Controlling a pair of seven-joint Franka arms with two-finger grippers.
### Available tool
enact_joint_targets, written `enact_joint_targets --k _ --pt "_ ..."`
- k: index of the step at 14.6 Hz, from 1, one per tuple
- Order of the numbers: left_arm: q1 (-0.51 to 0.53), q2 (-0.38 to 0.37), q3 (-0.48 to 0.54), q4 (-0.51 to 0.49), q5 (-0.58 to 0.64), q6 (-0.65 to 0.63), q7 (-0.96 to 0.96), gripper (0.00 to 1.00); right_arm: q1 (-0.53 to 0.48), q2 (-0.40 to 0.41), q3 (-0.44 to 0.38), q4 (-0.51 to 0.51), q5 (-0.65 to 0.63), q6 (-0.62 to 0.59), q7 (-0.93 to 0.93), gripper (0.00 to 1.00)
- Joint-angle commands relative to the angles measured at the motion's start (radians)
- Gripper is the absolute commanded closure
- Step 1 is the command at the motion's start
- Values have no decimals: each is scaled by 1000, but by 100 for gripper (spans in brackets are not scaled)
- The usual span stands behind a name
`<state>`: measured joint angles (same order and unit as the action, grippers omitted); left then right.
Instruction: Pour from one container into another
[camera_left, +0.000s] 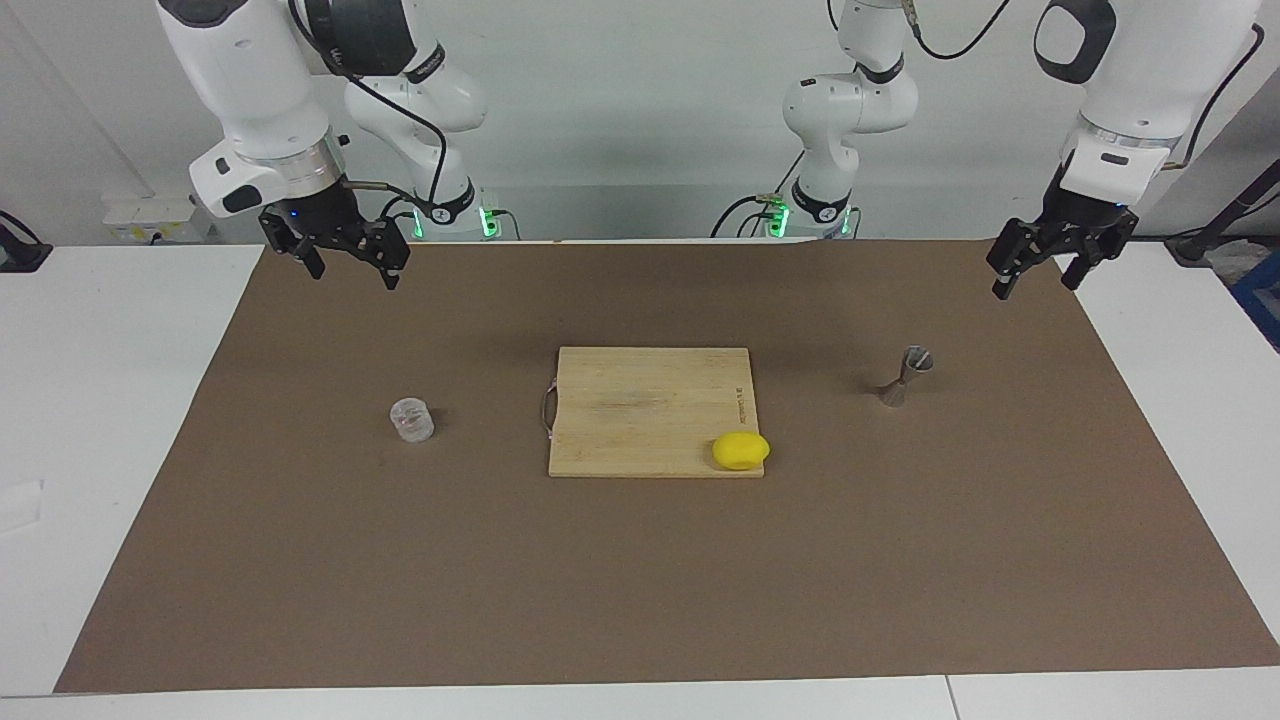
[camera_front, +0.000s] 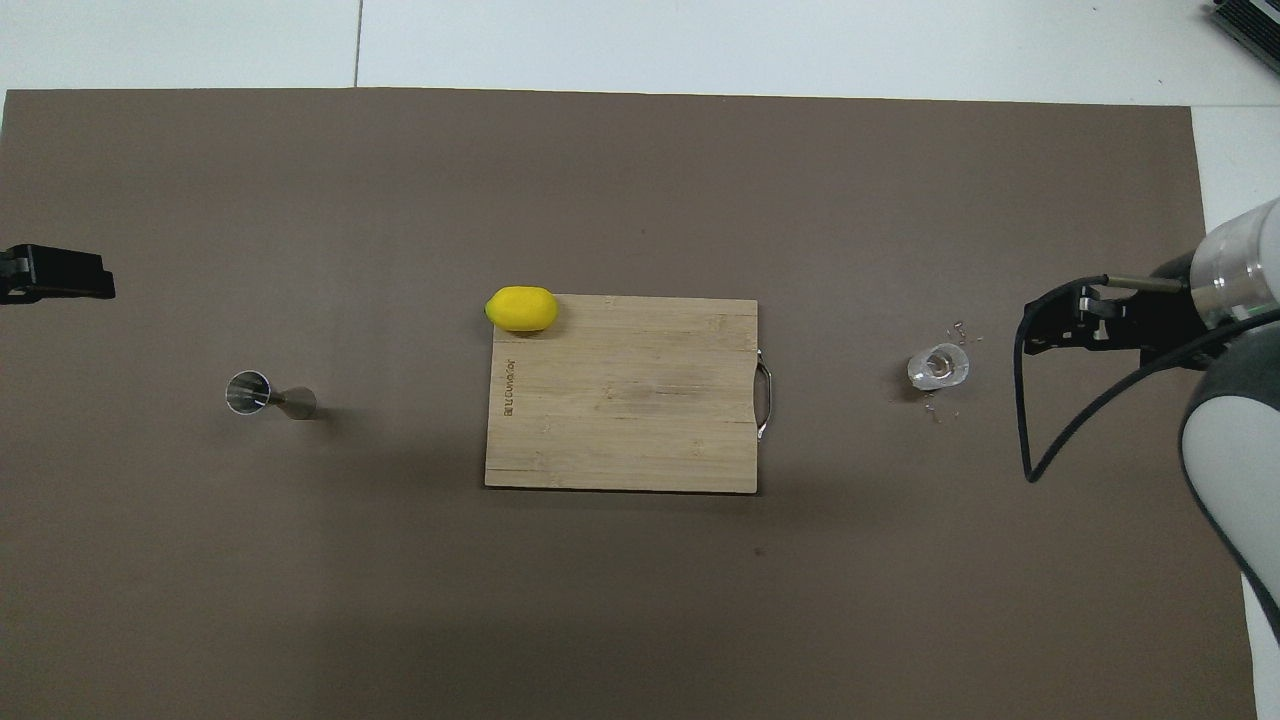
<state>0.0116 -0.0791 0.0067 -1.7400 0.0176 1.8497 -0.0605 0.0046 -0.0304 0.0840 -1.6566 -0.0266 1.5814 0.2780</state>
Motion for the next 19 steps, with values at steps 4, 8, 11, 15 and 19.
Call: enact_joint_targets --k 4,8,11,15,19 --pt "13 36 -5 -49 16 150 -12 0 -17 -25 5 -31 14 20 -26 0" --pt "5 97 -5 -46 16 259 -12 0 -17 -25 5 -31 14 20 -26 0" --pt "8 120 -5 -44 16 322 -6 0 -17 -25 5 -31 14 20 -26 0" --pt "13 124 -5 -65 16 347 7 0 -17 -25 5 -31 13 20 -26 0" --pt "54 140 -5 -102 18 425 79 0 -17 -25 5 -29 13 20 -25 0"
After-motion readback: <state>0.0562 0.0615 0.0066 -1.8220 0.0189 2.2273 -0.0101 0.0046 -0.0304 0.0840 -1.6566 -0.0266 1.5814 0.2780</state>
